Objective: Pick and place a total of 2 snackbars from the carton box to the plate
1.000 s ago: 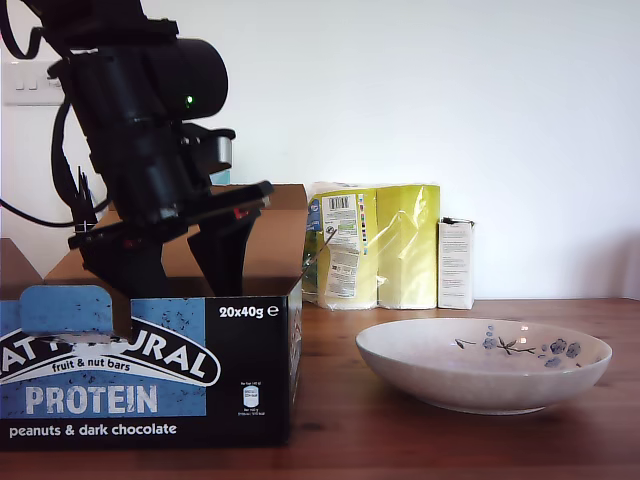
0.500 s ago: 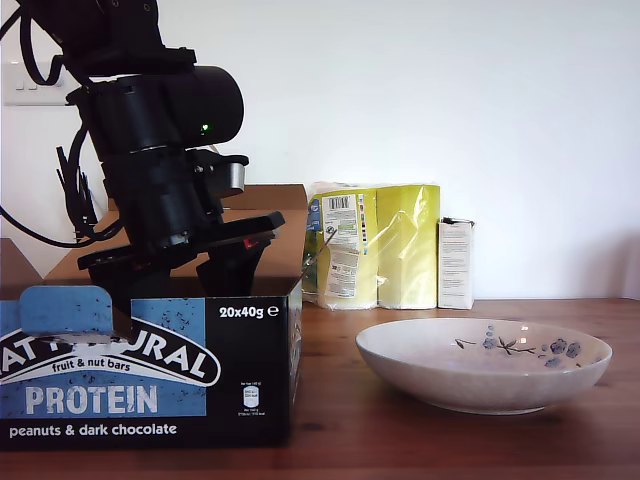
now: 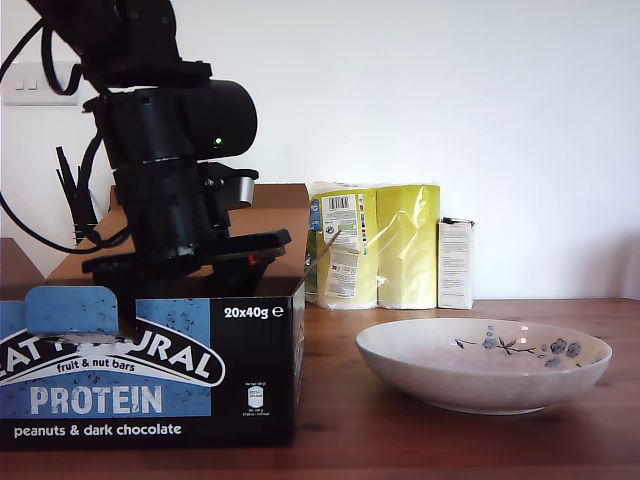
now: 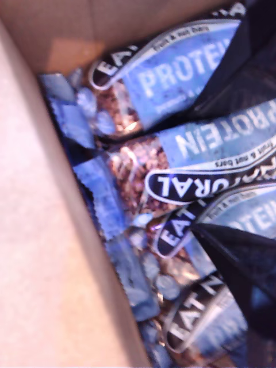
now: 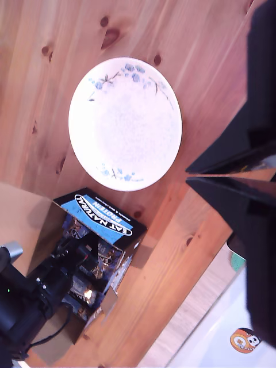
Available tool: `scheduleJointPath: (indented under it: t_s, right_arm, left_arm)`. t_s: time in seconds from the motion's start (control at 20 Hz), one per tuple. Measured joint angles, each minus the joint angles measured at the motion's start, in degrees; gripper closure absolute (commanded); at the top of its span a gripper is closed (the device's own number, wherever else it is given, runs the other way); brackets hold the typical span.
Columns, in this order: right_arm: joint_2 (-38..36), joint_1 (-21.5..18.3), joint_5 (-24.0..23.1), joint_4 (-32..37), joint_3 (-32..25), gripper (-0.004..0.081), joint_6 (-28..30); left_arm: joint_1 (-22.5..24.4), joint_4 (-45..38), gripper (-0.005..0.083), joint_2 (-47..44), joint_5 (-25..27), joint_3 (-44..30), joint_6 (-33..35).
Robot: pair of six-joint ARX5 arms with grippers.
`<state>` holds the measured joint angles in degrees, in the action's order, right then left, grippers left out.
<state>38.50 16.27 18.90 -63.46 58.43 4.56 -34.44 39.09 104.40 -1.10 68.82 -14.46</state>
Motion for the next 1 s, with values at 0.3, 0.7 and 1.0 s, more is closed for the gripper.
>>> scheduleJointPath:
  t_s: [0.3,0.7,1.0]
  right_arm:
    - [0.00,0.00,0.00,-0.02,0.00,0.0783,0.00]
    - [0.00,0.00,0.00,-0.02,0.02,0.0783,0.09]
    - [0.00,0.00,0.00,-0.02,0.00,0.0783,0.22]
  left_arm:
    - [0.00,3.04,0.0590,0.98,0.70,2.36,1.18]
    - [0.02,10.49,0.0643,1.11,0.59,8.76,2.86]
    - [0.02,20.13,0.0644,1.09,0.98,15.39,5.25]
